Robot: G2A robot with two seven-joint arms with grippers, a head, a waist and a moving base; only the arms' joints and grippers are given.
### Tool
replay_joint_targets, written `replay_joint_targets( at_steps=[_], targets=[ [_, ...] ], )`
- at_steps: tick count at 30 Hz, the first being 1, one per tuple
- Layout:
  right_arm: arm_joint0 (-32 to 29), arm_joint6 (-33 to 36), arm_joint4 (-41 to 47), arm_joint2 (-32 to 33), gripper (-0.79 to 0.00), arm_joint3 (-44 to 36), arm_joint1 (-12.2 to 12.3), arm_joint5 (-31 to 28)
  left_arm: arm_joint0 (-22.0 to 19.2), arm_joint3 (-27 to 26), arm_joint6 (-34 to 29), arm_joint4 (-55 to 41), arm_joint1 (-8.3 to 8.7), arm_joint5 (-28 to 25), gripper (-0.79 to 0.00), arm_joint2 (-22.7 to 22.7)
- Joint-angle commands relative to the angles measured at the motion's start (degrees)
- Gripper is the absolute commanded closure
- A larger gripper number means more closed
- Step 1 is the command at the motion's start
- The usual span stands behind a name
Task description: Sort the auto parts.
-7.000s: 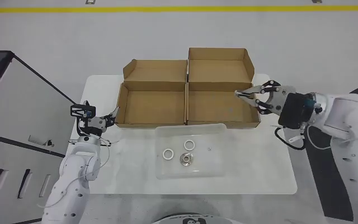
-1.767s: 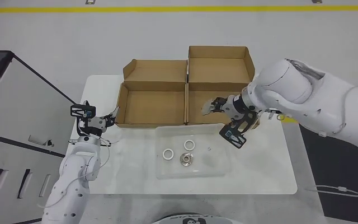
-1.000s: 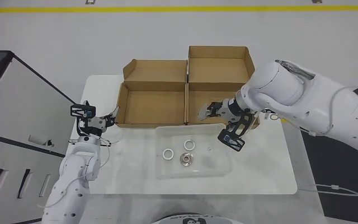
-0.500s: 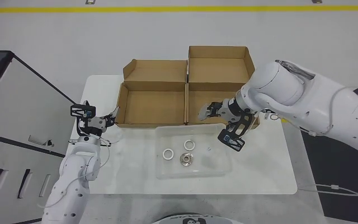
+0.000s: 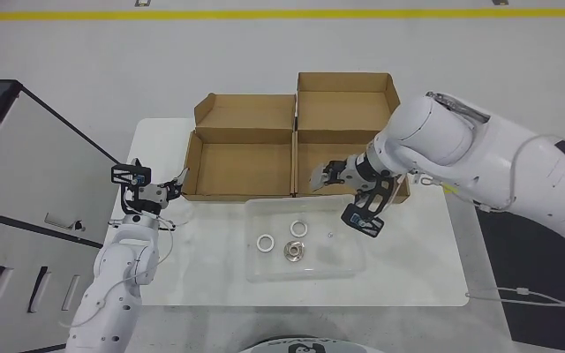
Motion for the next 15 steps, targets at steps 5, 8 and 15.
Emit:
replay_joint_targets(
  at_steps=[5,8,15],
  targets=[
    [-2.6,0.0,0.0,0.0,-0.785,1.5,-2.6,0.0,0.0,0.0,0.0,0.0,0.00,0.0,-0.785,0.0],
    [-3.5,0.0,-0.6,0.0,-0.785,2.6,-4.0,0.0,0.0,0.0,0.0,0.0,0.00,0.0,-0.785,0.0],
    [-3.9,0.0,-1.2,0.0,-0.785,3.2,-4.6,0.0,0.0,0.0,0.0,0.0,0.00,0.0,-0.785,0.0]
  ],
)
